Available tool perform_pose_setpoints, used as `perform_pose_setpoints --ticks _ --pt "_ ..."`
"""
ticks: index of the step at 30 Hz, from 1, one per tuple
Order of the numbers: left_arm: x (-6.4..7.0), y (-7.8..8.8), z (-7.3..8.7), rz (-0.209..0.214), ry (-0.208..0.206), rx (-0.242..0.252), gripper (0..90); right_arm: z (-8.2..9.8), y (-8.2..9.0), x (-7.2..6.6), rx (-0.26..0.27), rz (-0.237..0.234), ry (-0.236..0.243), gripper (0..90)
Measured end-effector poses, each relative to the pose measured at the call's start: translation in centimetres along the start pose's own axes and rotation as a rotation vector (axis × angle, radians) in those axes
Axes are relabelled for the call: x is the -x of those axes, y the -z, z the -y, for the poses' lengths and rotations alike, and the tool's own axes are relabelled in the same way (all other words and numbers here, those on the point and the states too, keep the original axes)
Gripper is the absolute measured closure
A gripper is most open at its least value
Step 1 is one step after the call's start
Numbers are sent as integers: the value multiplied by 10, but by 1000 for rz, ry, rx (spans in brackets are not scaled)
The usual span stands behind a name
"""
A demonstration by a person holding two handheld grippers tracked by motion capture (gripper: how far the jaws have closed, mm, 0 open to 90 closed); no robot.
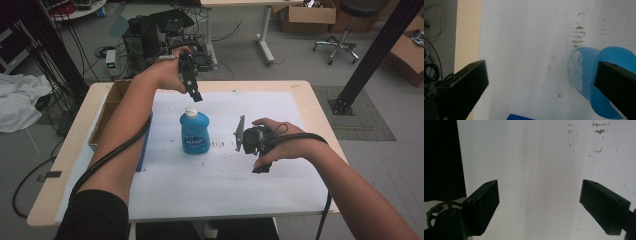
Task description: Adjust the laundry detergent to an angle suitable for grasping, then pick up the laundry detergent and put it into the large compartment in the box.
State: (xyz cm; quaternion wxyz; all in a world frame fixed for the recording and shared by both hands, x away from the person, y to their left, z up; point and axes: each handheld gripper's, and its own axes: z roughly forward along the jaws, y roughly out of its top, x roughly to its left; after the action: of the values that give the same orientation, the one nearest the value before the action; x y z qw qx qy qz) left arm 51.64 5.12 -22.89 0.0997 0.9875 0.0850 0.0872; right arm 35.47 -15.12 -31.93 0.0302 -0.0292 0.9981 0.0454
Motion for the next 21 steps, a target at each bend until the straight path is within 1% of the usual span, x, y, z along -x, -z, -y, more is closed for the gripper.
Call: perform_pose_setpoints --ticks 3,4,5,7,9,12,13,15,16,18,19,21 --pt "0 1 2 -1 4 6 0 0 1 0 -10 1 -9 161" --pt "0 1 3 -4 9 12 0 1 1 1 -8 0 -6 161" --pt "-1 0 4 2 16 12 1 1 1 2 -12 5 -15 160" --pt "-1 -1 5 1 18 7 0 1 1 2 -7 3 -14 160" --pt "-2 -2 8 -1 21 4 0 -1 0 2 -15 -5 -19 160" --pt "-1 -2 10 4 27 15 1 -3 0 1 -27 3 -12 161" --pt "-1 -2 11 1 25 16 0 -4 1 -1 -20 2 -14 161" --pt "-2 1 12 1 21 8 1 -4 1 -1 -11 9 -2 161" --pt "-1 3 13 -5 24 17 0 -4 1 -2 -13 9 -9 161" --pt "0 10 15 -11 17 23 0 -5 1 -2 -20 7 -8 161" --pt "1 13 16 -10 20 29 0 -5 1 -2 -20 7 -8 161" --pt "5 22 19 -17 9 35 0 -4 1 -2 -20 6 -8 161"
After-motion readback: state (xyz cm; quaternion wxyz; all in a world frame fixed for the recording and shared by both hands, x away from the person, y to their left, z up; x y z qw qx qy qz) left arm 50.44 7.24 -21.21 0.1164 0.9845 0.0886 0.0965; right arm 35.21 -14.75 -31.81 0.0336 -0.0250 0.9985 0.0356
